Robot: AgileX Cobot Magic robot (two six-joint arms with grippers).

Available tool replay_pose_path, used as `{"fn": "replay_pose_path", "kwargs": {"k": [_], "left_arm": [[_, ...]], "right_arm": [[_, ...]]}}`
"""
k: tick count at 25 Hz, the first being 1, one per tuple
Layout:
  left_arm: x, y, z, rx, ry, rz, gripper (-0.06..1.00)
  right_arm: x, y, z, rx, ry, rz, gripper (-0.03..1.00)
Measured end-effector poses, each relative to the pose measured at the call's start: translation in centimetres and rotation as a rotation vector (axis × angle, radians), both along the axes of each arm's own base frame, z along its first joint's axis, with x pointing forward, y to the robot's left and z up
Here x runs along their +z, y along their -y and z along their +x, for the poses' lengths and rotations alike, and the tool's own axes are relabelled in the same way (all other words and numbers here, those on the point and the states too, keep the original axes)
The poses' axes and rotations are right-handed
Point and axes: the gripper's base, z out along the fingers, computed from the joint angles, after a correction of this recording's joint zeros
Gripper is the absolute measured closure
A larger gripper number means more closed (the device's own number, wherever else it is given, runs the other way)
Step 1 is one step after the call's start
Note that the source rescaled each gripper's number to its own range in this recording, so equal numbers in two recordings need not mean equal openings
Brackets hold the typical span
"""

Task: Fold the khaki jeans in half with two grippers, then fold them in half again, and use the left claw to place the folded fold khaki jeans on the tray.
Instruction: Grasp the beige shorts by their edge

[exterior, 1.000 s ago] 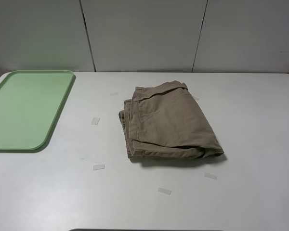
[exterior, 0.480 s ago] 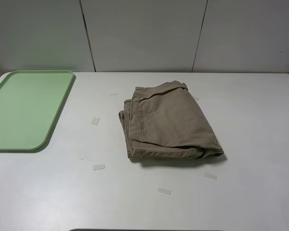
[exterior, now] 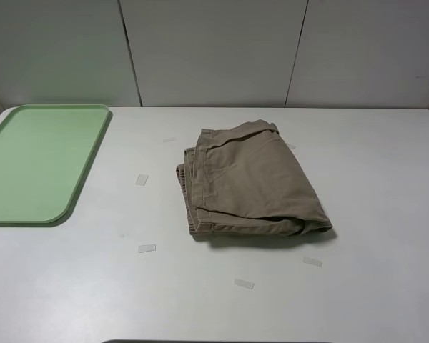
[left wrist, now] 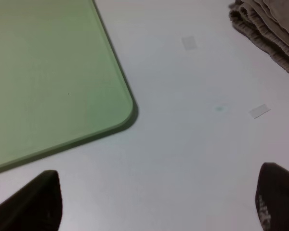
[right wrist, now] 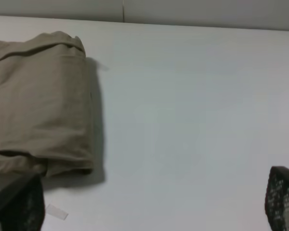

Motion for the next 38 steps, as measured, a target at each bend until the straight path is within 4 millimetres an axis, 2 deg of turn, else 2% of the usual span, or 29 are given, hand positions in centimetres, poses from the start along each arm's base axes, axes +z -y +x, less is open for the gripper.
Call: {"fn": "replay_pose_path", "kwargs": {"k": [38], "left_arm": [[0.04, 0.0, 0.02, -0.001, 0.007, -0.001, 0.16]], "right_arm": [[0.0, -0.06, 0.0, 0.004, -0.001, 0.011, -0.03]]}}
